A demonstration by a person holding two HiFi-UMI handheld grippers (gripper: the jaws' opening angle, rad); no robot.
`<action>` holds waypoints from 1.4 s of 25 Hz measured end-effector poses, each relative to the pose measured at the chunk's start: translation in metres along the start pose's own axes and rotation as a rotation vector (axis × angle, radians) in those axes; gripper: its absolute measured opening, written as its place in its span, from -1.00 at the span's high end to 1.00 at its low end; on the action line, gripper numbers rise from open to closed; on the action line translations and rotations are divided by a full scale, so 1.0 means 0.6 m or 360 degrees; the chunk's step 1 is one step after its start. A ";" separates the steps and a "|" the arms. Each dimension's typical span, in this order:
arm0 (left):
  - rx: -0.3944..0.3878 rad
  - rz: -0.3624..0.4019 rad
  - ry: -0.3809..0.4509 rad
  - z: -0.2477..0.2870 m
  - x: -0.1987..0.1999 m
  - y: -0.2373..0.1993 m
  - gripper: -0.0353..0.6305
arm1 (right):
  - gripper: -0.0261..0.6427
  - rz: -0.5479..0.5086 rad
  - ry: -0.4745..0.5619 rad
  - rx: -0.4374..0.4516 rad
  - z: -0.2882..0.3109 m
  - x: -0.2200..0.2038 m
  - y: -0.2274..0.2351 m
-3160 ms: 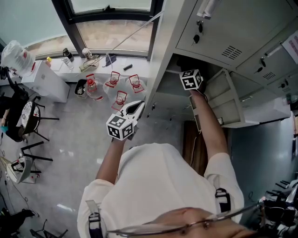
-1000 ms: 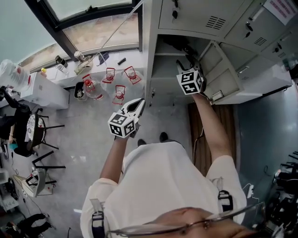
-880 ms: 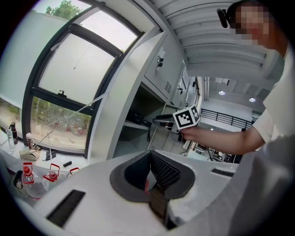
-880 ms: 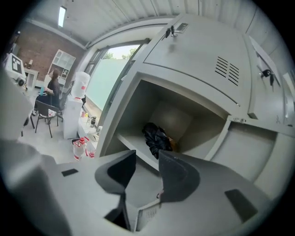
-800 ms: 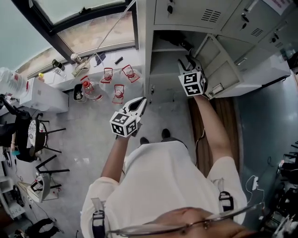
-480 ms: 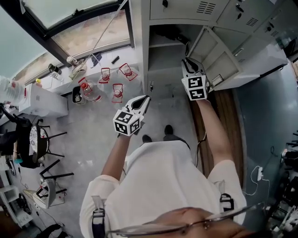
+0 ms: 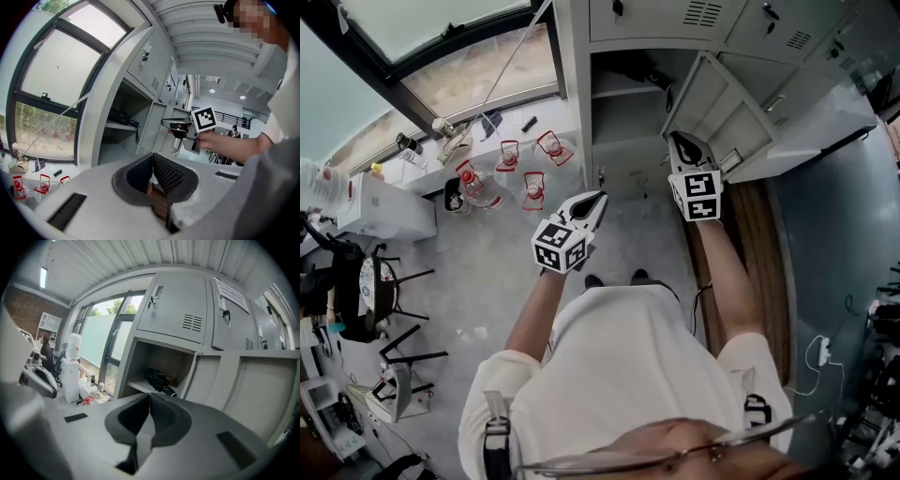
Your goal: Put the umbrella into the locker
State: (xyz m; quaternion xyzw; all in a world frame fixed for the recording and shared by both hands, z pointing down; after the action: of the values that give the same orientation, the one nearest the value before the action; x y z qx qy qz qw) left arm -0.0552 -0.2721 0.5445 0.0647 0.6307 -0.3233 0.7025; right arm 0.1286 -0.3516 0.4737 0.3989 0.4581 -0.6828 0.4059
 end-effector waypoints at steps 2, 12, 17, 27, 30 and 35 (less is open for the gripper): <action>0.0010 -0.0017 0.0029 0.009 0.008 0.005 0.88 | 0.90 0.0058 0.0012 0.0024 -0.010 -0.008 0.004; 0.0095 -0.0046 0.0147 0.036 0.034 0.034 0.88 | 0.90 0.0229 0.0044 0.0208 -0.061 -0.043 -0.001; 0.0126 -0.0019 0.0180 0.041 0.046 0.045 0.88 | 0.90 0.0282 0.0099 0.0275 -0.077 -0.051 0.006; 0.0175 -0.0032 0.0199 0.050 0.050 0.036 0.88 | 0.91 0.0353 0.0153 0.0331 -0.082 -0.063 0.023; 0.0178 -0.0029 0.0200 0.053 0.051 0.037 0.88 | 0.91 0.0349 0.0171 0.0329 -0.087 -0.061 0.027; 0.0186 -0.0033 0.0218 0.056 0.057 0.036 0.88 | 0.91 0.0380 0.0169 0.0324 -0.092 -0.070 0.033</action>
State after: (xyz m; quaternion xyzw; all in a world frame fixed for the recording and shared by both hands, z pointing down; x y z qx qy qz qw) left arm -0.0152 -0.2846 0.5126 0.1210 0.6580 -0.3616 0.6494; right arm 0.1710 -0.2965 0.4918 0.5252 0.3566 -0.6506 0.4168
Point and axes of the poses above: the fingertips, and each gripper's own axes: z forward along the fingers, y to its right, x out of its top, the point moved 2 cm from there along -z, backward along the fingers
